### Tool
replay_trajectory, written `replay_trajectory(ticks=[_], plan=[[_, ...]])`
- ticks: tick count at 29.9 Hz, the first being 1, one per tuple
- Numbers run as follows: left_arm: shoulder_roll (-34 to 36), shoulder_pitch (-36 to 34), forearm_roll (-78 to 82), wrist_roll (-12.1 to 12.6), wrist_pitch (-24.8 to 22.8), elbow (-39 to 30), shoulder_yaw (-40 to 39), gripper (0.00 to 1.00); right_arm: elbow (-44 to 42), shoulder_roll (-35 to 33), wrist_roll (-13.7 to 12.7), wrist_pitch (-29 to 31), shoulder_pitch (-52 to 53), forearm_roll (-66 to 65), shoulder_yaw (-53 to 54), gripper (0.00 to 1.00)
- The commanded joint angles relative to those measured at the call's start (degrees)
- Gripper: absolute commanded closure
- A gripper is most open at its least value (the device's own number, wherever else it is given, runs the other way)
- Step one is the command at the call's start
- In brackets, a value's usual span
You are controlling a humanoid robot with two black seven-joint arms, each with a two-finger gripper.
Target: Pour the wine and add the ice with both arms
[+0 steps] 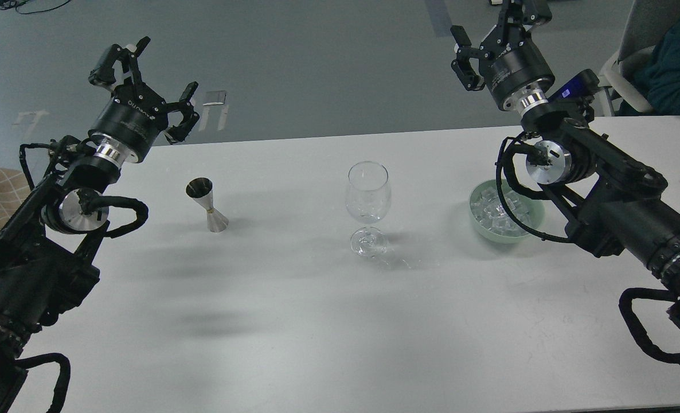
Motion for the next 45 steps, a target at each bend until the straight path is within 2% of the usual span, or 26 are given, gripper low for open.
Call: replay_trajectory(ticks=[1, 4, 9, 19, 45], plan=[[0.4, 0.2, 0.0, 0.2, 0.1, -0.5, -0.1, 0.04, 0.0, 0.0, 0.0, 0.0, 0.0, -0.1, 0.0, 0.0], [0.6, 0.4, -0.1, 0.4, 0.2, -1.3, -0.5, 0.04, 0.1, 0.0, 0.0, 0.0, 0.0, -0.1, 0.0, 0.0], [1.9, 1.3, -3.5, 4.6, 0.4, -3.5, -0.7, 0.04, 0.1, 0.0, 0.0, 0.0, 0.0, -0.1, 0.0, 0.0], [4.4, 2.0, -4.9, 4.8, 0.1, -5.7, -0.6, 0.04, -0.1, 0.0, 0.0, 0.0, 0.0, -0.1, 0.0, 0.0], [3.4, 3.5, -4.9, 4.8, 0.4, -5.7, -0.7, 0.03, -0.7, -0.1, 0.0, -0.1, 0.9, -0.1, -2.5, 0.0]])
